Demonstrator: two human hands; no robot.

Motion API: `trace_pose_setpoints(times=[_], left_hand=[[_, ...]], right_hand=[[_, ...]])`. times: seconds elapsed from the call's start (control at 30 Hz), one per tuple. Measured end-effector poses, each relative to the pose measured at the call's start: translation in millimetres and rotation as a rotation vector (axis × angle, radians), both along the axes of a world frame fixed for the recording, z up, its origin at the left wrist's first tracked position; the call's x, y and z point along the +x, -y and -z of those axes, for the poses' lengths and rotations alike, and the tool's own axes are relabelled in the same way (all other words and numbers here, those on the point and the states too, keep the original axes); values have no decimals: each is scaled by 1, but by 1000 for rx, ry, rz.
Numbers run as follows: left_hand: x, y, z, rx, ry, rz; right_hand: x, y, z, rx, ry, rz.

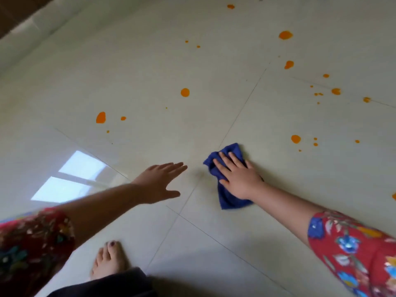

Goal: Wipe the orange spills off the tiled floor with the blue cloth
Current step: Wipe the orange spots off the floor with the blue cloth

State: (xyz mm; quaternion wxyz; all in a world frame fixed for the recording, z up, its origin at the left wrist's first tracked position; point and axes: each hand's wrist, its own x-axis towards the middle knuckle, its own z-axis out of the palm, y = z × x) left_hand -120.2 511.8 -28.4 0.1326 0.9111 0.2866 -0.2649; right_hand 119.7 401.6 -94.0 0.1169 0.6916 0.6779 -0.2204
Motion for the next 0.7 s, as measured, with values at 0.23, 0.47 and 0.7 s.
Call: trace_pose_setpoints(times=[0.23, 0.47, 0.7], left_hand=[[-51, -19, 49, -20, 242, -186], [-100, -63, 73, 11, 461, -381], [-137, -101, 87, 75, 543, -483]], right_hand=[[-58, 14, 6, -79, -24, -261], [-98, -88, 13, 54, 7, 82], [-162, -63, 31, 309, 81, 106]])
